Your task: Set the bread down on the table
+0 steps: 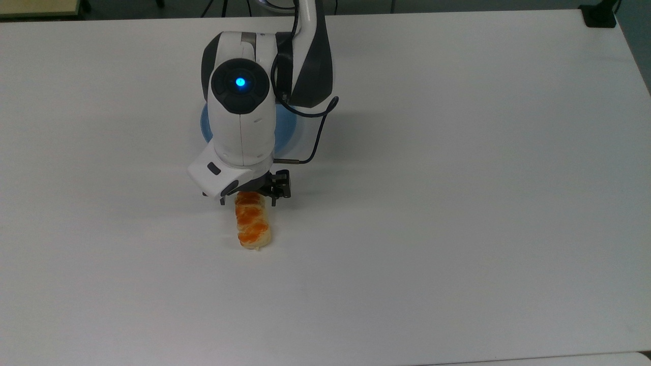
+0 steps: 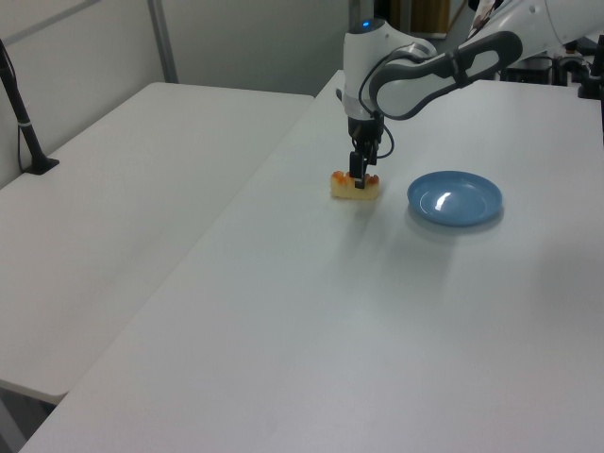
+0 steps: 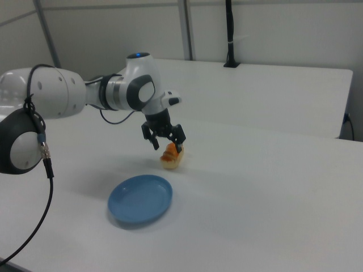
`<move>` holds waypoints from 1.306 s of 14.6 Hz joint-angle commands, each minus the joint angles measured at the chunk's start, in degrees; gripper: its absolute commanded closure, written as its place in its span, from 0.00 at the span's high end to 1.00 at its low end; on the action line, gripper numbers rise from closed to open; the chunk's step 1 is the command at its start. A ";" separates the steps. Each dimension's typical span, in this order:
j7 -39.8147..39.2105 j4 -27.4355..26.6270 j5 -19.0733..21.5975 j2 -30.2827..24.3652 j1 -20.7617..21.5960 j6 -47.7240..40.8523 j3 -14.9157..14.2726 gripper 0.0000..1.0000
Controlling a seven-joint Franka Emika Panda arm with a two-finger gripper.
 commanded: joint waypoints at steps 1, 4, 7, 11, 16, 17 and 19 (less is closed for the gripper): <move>3.62 -0.78 -0.44 -7.90 1.85 -0.82 -0.32 1.00; 4.95 -1.22 0.00 -15.97 2.29 -11.14 0.03 1.00; 5.47 -2.97 0.09 -22.31 3.87 -20.40 0.03 1.00; 5.74 -9.10 0.79 -30.92 4.14 -23.23 0.03 1.00; 5.83 -13.88 1.85 -35.08 4.23 -25.52 0.03 1.00; 5.83 -13.79 2.02 -34.99 4.14 -25.43 0.03 1.00; 5.83 -13.61 3.86 -34.90 3.88 -25.26 0.03 1.00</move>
